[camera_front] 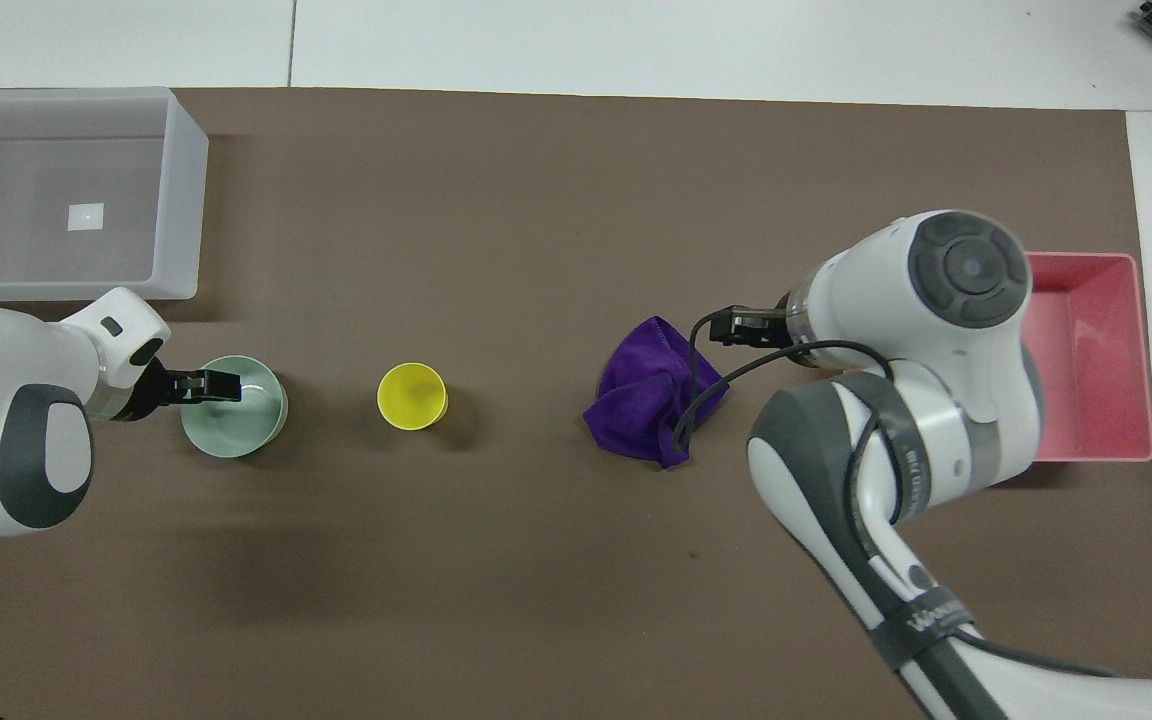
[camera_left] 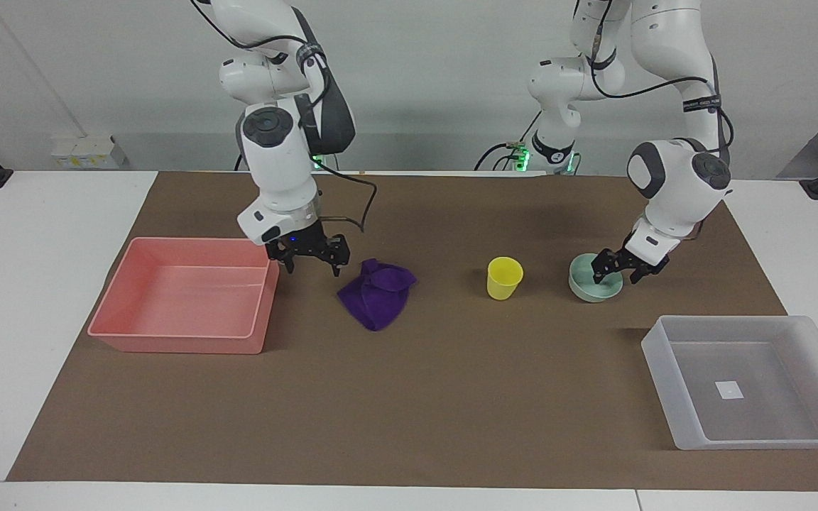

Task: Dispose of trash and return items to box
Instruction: 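Grasp the green bowl rim with the left gripper while the right gripper grasps the cloth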

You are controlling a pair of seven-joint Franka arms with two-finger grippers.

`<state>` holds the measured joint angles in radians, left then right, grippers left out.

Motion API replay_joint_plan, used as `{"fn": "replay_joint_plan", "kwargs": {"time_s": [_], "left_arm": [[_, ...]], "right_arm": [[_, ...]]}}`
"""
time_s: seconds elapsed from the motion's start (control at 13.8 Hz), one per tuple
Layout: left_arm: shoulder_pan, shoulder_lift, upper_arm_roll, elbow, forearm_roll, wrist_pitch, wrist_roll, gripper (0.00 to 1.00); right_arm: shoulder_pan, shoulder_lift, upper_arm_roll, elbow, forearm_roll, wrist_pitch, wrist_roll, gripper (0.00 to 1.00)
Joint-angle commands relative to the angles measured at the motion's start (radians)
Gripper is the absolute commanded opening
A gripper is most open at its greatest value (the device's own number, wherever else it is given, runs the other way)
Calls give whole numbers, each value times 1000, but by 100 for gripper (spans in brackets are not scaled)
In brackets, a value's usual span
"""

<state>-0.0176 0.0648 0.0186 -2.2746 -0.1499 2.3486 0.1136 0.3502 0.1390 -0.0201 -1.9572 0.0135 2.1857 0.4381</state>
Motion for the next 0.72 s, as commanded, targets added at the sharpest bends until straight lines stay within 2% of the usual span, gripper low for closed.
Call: {"fn": "replay_joint_plan", "kwargs": {"time_s": [0.0, 0.07, 0.29, 0.51, 0.65], "left_arm": [[7, -19, -5, -43, -19, 29, 8, 64], [7, -22, -5, -54, -19, 29, 6, 50], [2, -25, -5, -52, -20, 21, -2, 0], [2, -25, -5, -7, -31, -8, -2, 0], [10, -22, -5, 76, -31, -95, 7, 0]], "right_arm": [[46, -3, -1, -123, 5, 141, 51, 100], [91, 14, -1, -140, 5, 170, 56, 100], [122, 63, -1, -158, 6, 276, 94, 100], [125, 76, -1, -182, 5, 333, 105, 100], [151, 102, -1, -213, 6, 432, 114, 100]]}}
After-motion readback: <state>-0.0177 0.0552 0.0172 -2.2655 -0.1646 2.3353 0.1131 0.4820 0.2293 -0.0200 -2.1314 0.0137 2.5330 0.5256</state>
